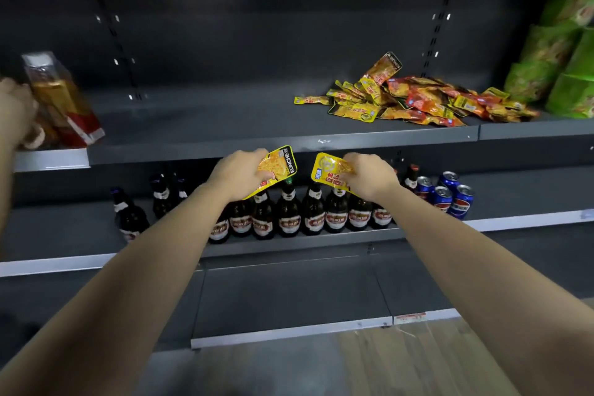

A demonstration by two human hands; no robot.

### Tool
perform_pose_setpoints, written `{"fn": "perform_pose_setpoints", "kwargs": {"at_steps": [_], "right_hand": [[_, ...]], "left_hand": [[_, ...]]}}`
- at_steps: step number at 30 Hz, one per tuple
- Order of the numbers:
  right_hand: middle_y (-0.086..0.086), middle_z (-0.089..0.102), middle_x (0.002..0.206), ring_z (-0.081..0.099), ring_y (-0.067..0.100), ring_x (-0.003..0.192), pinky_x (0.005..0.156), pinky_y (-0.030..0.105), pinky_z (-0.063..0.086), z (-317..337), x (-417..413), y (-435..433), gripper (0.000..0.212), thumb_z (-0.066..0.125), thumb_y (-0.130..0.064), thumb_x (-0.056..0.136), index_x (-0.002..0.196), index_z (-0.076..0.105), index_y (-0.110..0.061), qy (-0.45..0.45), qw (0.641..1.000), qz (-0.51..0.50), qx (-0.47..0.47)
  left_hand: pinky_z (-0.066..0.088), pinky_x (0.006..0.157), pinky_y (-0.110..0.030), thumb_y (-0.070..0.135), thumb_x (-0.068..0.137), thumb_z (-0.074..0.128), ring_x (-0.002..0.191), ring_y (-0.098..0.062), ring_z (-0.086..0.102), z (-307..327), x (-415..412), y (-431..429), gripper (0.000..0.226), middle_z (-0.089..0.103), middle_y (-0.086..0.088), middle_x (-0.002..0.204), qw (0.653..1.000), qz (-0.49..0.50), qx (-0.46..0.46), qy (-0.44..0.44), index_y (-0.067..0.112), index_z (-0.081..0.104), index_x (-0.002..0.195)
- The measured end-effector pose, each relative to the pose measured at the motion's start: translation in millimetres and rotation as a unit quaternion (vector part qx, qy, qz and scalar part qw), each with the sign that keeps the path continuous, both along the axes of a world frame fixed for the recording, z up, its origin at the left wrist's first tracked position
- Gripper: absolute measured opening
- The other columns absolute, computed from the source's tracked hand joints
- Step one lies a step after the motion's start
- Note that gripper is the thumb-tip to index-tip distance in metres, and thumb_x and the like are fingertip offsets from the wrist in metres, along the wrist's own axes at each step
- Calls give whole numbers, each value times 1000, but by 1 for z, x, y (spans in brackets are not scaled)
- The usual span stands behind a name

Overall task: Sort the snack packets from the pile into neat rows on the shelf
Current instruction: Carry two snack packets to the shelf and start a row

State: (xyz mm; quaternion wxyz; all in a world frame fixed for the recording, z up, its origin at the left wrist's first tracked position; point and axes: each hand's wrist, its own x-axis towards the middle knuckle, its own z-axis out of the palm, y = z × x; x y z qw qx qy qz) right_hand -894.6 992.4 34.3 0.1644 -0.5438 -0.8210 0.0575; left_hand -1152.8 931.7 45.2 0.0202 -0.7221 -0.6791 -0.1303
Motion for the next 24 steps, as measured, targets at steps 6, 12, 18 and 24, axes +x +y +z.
{"fn": "perform_pose_setpoints", "kwargs": {"at_steps": [6,12,18,24], "right_hand": [[15,67,101,61,38,96,69,37,44,13,-27,48,26,56,-30,92,112,57,-14,1,999,1,43],[18,66,95,60,41,93,66,38,43,35,-55,111,23,55,-29,92,106,54,-10,35,995,7,94],[7,57,81,59,38,88,64,35,42,56,-85,175,22,54,-32,90,94,56,-11,73,993,25,90],[12,60,92,57,33,91,66,32,38,61,-108,233,18,56,-29,86,84,57,-11,112,990,62,64]], "left_hand": [[43,67,-39,36,94,56,88,-37,58,6,-21,39,27,62,-17,88,1000,3,21,-17,11,49,99],[35,63,-36,37,94,53,91,-39,59,22,-41,88,28,64,-16,95,997,23,78,5,12,50,106],[37,64,-36,38,95,50,90,-38,59,43,-63,147,28,64,-14,94,996,43,79,26,14,49,109],[39,65,-35,40,95,50,89,-36,58,50,-79,190,29,64,-12,91,993,77,81,37,15,50,111]]}}
